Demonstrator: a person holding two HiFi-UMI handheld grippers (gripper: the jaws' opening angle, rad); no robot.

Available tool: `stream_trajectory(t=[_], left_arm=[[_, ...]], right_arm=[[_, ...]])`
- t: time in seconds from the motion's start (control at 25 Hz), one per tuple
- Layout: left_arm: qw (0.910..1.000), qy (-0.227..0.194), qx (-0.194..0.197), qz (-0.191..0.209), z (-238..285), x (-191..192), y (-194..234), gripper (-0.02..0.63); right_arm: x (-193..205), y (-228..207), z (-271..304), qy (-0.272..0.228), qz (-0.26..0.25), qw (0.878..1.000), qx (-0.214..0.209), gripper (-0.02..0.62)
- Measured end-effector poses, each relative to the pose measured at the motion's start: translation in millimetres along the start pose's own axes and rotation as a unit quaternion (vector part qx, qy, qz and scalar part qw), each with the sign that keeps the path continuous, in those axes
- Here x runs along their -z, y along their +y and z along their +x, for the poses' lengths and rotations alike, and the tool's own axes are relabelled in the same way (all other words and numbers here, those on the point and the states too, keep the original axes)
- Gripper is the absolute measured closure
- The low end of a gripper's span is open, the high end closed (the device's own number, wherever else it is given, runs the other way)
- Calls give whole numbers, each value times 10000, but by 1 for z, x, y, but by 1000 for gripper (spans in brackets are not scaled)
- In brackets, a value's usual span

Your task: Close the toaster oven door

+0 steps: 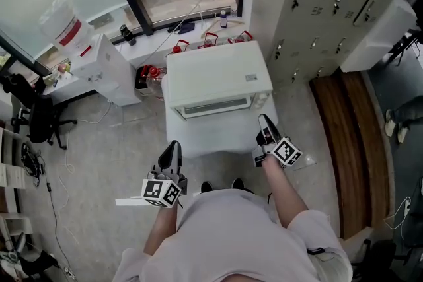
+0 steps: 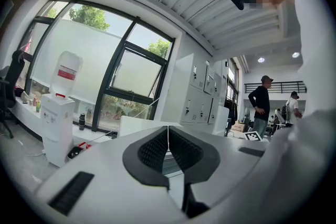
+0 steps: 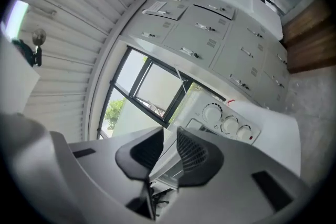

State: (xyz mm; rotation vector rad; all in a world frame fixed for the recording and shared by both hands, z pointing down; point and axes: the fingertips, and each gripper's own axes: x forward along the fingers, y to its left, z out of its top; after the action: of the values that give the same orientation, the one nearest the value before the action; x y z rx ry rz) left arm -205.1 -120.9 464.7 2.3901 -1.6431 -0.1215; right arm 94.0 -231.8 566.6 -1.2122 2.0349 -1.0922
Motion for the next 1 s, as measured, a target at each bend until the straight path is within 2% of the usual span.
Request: stream_trajectory(t=[0.08, 0.16, 0.2, 0.28, 0.36, 0.64, 0.72, 0.88, 1.0], left_arm=[[10000, -11, 72, 38, 5, -3, -2, 584], [9999, -35, 123, 40, 8, -5, -3, 584], [9999, -50, 145, 31, 9, -5, -3, 584], [9998, -80, 191, 17, 12, -6, -3, 584], [9997, -101, 229, 20, 15, -7, -2, 584], [9996, -156, 215, 56, 17, -8, 5, 584], [9996, -168, 193, 105, 16, -8, 7, 584], [9993, -123, 150, 330, 16, -5, 8, 584], [9991, -100, 154, 380, 14, -2, 8, 584]], right_arm=[[-5, 15, -4, 17, -323, 9995, -71, 524], [-7, 30, -8, 125, -881, 9960, -41, 555], [-7, 38, -9, 208, -1247, 9920, 10, 587], [-5, 54, -11, 369, -1920, 9807, 85, 586], [-3, 68, -10, 479, -2339, 9710, 94, 586], [9, 103, -5, 712, -3259, 9427, -23, 587], [13, 110, -5, 795, -3544, 9317, 17, 588], [20, 126, -4, 920, -4266, 8997, 115, 587], [26, 136, -4, 963, -4446, 8905, 34, 588]])
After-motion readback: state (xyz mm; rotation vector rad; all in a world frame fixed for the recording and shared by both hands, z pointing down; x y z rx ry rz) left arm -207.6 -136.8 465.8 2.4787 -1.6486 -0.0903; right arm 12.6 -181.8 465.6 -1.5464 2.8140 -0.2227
